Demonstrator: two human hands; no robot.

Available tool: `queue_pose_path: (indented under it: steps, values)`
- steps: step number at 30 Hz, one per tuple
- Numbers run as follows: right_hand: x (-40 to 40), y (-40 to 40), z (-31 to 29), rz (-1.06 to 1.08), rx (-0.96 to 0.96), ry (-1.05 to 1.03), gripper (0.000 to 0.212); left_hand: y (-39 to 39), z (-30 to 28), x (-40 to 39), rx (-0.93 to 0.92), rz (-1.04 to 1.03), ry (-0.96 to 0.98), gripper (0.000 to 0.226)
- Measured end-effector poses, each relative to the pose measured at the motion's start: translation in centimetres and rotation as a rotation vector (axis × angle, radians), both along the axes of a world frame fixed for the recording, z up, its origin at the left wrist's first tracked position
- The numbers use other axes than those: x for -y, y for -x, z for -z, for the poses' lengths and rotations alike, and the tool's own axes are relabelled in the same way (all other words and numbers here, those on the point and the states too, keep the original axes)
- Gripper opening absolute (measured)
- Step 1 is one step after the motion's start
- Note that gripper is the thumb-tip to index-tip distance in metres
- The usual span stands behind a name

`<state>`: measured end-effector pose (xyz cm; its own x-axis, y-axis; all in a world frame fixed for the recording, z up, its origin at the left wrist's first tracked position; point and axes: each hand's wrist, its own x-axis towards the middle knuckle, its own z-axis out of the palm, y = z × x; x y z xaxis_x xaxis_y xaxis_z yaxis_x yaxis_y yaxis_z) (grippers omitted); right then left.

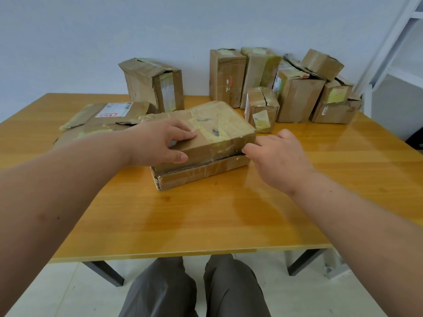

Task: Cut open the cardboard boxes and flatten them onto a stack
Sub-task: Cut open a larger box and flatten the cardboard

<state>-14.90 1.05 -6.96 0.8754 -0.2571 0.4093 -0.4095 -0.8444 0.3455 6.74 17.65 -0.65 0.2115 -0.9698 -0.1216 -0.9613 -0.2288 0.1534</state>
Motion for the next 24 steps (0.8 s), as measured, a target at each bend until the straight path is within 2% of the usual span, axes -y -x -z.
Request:
queue_pose_path:
  steps: [7, 10, 13, 17, 20, 22, 24]
  values:
    - [2.8, 1.9, 0.2, 0.145, -0.053, -0.008, 0.021, -0.1, 0.2, 0.2, -0.004, 0.001, 0.008, 0.061]
    - [4.3, 3.8, 0.6, 0.342, -0.159, -0.085, 0.007, -0.3, 0.3, 0.0, -0.016, -0.004, 0.017, 0.060]
    - [4.4, 4.8, 1.1, 0.476, -0.092, -0.174, 0.004, -0.4, 0.3, 0.1, -0.026, 0.005, 0.039, 0.060]
    - [2.2, 2.5, 0.9, 0.409, 0.294, -0.677, 0.008, 0.0, 0.1, 0.2, -0.001, 0.016, 0.057, 0.059]
    - [0.5, 0.3, 0.5, 0.356, 0.588, -1.128, 0.007, 0.0, 0.2, -0.1, 0.036, 0.020, 0.071, 0.062]
    - [-0.6, -0.7, 0.4, 0.347, 0.740, -1.458, 0.021, 0.2, 0.3, -0.2, 0.078, 0.025, 0.060, 0.071]
    - [-1.1, -1.3, 0.6, 0.376, 0.756, -1.666, 0.044, 0.4, 0.5, -0.1, 0.124, 0.024, 0.035, 0.082]
